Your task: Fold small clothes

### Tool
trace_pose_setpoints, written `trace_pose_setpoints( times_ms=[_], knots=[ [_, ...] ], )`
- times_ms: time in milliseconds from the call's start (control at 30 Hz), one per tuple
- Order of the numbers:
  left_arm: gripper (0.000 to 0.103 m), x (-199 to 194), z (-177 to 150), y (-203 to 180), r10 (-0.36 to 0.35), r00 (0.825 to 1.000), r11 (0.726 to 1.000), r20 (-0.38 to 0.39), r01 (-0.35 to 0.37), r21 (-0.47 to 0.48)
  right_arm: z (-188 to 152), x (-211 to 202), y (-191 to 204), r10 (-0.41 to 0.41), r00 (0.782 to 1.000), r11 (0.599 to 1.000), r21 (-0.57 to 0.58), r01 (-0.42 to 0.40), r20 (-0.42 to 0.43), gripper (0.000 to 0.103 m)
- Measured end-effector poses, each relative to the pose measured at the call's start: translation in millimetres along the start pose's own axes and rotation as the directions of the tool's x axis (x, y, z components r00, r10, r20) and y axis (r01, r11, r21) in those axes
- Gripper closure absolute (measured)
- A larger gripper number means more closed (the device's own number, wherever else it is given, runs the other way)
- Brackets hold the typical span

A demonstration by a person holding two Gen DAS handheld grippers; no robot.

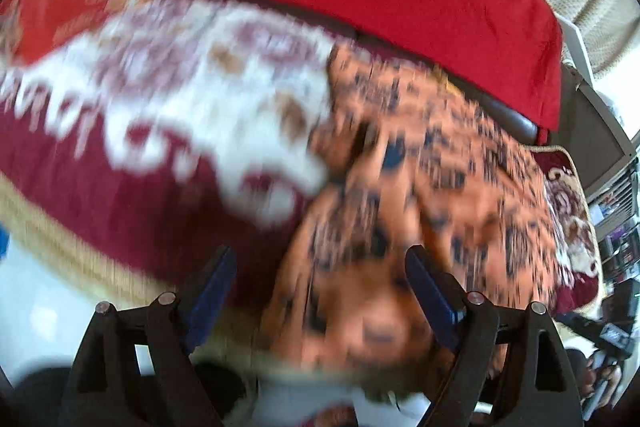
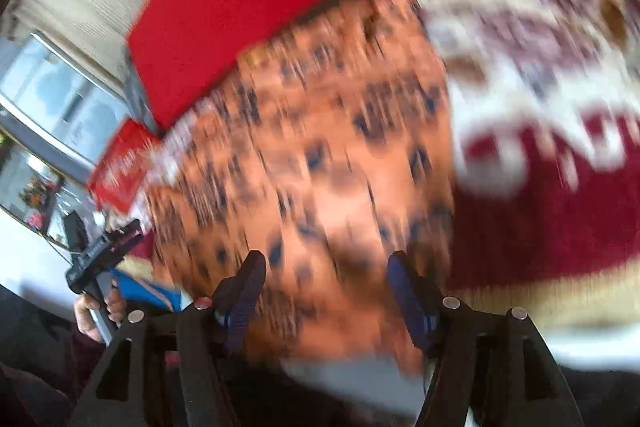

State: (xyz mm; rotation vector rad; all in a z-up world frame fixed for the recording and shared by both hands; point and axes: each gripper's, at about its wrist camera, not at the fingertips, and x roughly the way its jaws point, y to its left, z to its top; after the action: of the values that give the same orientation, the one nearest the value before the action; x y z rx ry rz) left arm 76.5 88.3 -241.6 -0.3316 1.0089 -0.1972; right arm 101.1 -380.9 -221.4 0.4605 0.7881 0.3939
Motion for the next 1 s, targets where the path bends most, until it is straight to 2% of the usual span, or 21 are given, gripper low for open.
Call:
trace_pose_setpoints(
  times_ms=[33, 100, 167, 267, 367, 500, 567, 600, 667, 700, 733, 800, 900, 1000],
  knots=[
    [0.016, -3, -7, 2, -0.008, 1.0, 1.0, -0.016, 0.008, -0.004, -12, 4, -3, -0.025, 0.998, 1.0, 0.018, 0.026, -0.062, 0.036],
    [0.017, 0, -20, 2, -0.011, 0.999, 1.0, -0.044, 0.011, 0.0, -31, 10, -7, -0.072, 0.989, 0.997, 0.031, 0.077, -0.13, 0.036],
    [0.017, 3, -26, 7, 0.016, 0.999, 1.0, -0.051, -0.017, -0.004, -42, 16, -11, -0.093, 0.986, 0.995, 0.027, 0.098, -0.136, 0.036],
    [0.017, 13, -30, 13, 0.042, 0.991, 0.999, -0.124, -0.04, 0.014, -44, 36, -22, -0.128, 0.977, 0.99, 0.035, 0.136, -0.172, 0.035],
    [0.017, 8, -33, 17, 0.0, 0.996, 1.0, -0.09, 0.001, 0.016, -43, 60, -31, -0.156, 0.967, 0.986, 0.032, 0.166, -0.2, 0.035],
    [0.018, 12, -36, 16, 0.006, 0.995, 0.997, -0.095, 0.002, 0.082, -44, 84, -37, -0.178, 0.953, 0.983, 0.007, 0.186, -0.243, 0.035],
    [0.023, 18, -36, 14, -0.016, 0.995, 0.994, -0.102, 0.027, 0.104, -42, 90, -35, -0.169, 0.957, 0.985, -0.011, 0.171, -0.235, 0.035],
    [0.029, 21, -36, 14, -0.019, 0.994, 0.994, -0.104, 0.029, 0.103, -40, 90, -33, -0.159, 0.962, 0.987, -0.023, 0.158, -0.22, 0.036],
    [0.037, 24, -32, 12, -0.037, 0.995, 0.995, -0.098, 0.046, 0.09, -37, 90, -28, -0.142, 0.972, 0.99, -0.039, 0.137, -0.185, 0.041],
    [0.038, 22, -30, 13, -0.043, 0.995, 0.995, -0.089, 0.051, 0.09, -36, 91, -27, -0.145, 0.972, 0.989, -0.041, 0.14, -0.184, 0.053],
    [0.038, 20, -29, 11, -0.047, 0.996, 0.994, -0.077, 0.054, 0.097, -38, 90, -26, -0.148, 0.972, 0.989, -0.043, 0.142, -0.182, 0.071],
    [0.04, 17, -26, 7, -0.054, 0.997, 0.99, -0.053, 0.06, 0.13, -41, 84, -21, -0.135, 0.976, 0.991, -0.042, 0.13, -0.173, 0.083],
    [0.047, 21, -19, 0, -0.067, 0.997, 0.981, -0.044, 0.074, 0.177, -45, 72, -9, -0.136, 0.978, 0.99, -0.068, 0.126, -0.158, 0.088],
    [0.07, 33, -14, 0, -0.067, 0.995, 0.98, -0.073, 0.08, 0.181, -41, 60, 5, -0.108, 0.984, 0.992, -0.085, 0.097, -0.139, 0.088]
  ],
)
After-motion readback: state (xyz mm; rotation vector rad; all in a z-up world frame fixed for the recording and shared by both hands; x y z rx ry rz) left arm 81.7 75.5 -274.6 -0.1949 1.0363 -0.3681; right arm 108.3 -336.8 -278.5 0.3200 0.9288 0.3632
